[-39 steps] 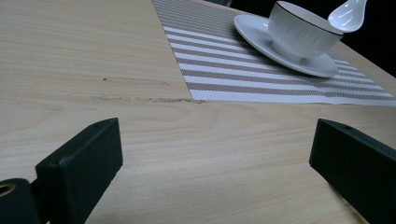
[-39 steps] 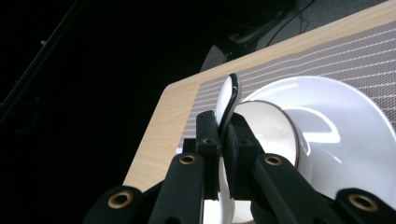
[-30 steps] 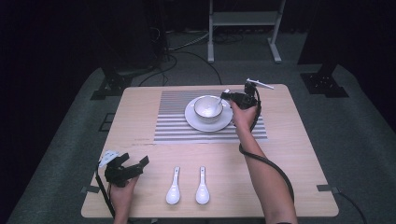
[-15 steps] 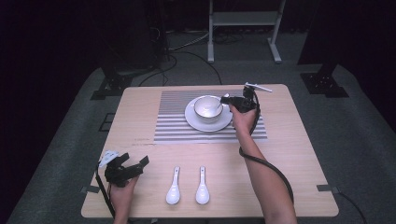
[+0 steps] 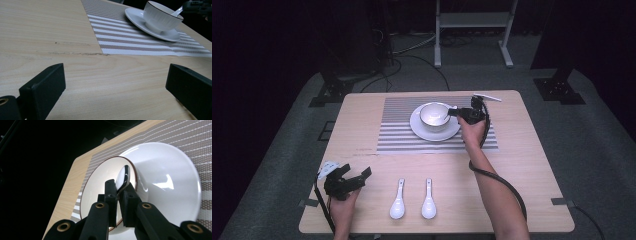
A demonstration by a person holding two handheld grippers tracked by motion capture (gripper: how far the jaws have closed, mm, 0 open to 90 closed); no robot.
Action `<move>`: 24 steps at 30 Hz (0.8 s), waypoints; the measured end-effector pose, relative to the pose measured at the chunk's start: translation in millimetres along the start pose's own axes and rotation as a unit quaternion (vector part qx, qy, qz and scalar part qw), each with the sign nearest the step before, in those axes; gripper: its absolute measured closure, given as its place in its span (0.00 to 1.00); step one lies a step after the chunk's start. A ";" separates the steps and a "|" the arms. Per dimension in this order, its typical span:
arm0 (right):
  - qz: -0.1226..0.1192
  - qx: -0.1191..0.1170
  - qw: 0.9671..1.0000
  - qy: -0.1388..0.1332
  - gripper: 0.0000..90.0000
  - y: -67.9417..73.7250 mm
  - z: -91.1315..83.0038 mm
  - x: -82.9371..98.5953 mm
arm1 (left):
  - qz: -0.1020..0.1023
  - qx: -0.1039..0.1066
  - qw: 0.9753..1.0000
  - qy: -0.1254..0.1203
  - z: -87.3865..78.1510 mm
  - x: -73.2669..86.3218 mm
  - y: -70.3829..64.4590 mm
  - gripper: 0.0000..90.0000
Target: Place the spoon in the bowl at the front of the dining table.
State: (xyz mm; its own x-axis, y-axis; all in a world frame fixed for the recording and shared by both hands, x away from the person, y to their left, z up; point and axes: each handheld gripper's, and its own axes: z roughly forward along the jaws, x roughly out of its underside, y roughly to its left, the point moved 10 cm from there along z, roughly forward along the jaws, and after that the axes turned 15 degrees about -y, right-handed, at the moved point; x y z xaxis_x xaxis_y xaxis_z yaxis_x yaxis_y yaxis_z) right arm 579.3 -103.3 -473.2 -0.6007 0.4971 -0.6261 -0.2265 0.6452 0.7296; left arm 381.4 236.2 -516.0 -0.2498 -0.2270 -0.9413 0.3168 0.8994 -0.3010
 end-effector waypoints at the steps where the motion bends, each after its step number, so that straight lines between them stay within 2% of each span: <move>1: 0.003 0.001 1.000 0.000 0.94 -1.3 -0.6 0.1 | 0.000 0.000 1.000 0.000 0.0 0.0 0.0 0.01; 18: 0.019 0.003 1.000 0.000 0.88 -15.0 -7.5 2.8 | 0.003 0.000 1.000 0.002 0.3 0.3 0.1 0.01; 24: 0.023 -0.003 1.000 0.000 0.86 -17.5 -10.4 4.4 | 0.002 -0.002 1.000 0.002 0.5 0.4 0.5 0.01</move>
State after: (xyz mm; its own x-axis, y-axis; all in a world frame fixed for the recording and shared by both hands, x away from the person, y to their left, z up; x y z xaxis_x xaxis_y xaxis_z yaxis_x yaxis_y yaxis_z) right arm 572.6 -118.4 -485.9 -0.6105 0.5264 -0.5918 -0.2032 0.6181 0.7594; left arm 381.9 236.3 -516.6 -0.2514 -0.2214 -0.9422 0.3148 0.9019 -0.2959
